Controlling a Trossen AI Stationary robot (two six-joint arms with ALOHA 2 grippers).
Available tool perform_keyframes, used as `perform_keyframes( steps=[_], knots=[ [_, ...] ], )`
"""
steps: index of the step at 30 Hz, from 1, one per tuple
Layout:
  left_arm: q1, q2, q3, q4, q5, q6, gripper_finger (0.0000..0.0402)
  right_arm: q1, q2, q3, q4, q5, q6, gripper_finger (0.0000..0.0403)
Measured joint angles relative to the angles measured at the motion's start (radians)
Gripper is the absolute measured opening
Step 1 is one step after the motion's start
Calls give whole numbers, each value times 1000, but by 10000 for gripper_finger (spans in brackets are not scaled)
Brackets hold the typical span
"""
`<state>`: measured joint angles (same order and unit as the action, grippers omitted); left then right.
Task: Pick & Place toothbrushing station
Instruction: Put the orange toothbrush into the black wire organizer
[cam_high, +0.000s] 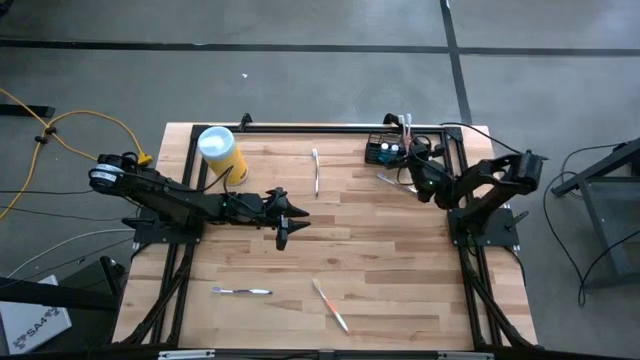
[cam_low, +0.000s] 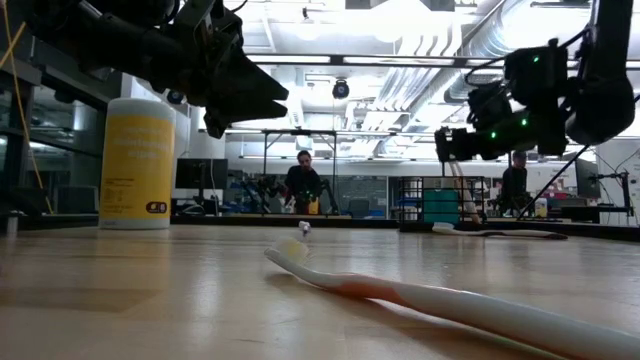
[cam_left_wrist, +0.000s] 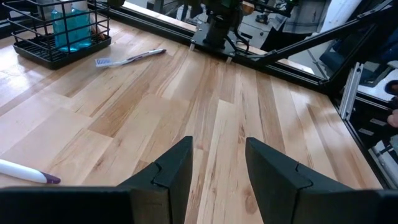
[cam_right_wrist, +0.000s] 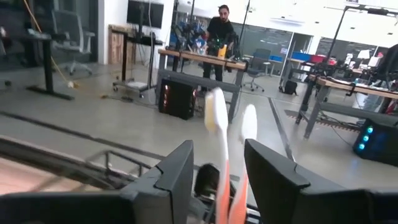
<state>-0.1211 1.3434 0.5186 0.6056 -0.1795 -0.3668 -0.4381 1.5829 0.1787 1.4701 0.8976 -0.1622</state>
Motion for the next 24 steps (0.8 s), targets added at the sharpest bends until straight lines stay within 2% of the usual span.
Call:
perform_keyframes(
  steps=[14,20,24],
  knots=[
    [-5,0,0,-2,0,0,141,269,-43,0,-15,176,-1,133],
    [-21,0,0,-2,0,0,141,404,-43,0,-19,152,9,133],
    [-22,0,0,-5,17,6,141,478,-43,0,-21,41,64,133]
  ],
)
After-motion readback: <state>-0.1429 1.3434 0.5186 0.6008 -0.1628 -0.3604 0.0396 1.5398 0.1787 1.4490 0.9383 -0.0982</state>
